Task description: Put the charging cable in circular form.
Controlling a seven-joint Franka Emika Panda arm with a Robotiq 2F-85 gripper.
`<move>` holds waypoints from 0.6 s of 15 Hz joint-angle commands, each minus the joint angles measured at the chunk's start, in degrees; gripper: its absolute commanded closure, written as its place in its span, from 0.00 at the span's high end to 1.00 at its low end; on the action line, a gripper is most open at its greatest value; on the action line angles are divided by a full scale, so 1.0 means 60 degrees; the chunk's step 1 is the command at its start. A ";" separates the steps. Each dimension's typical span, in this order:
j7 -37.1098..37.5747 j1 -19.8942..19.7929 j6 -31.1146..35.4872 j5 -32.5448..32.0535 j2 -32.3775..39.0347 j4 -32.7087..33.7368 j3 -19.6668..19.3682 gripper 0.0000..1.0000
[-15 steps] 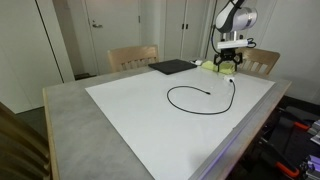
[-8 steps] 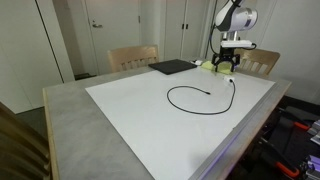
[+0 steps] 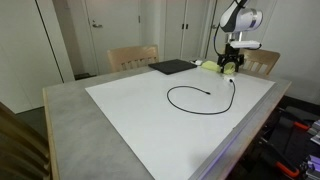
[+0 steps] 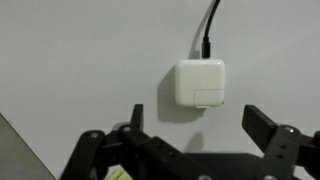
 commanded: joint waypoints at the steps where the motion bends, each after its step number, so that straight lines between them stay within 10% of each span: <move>1: -0.1323 -0.0419 0.0536 0.0039 -0.0281 -0.0603 0.0423 1.00; 9: -0.1116 -0.0177 0.0524 -0.0129 -0.0535 -0.1206 0.0325 1.00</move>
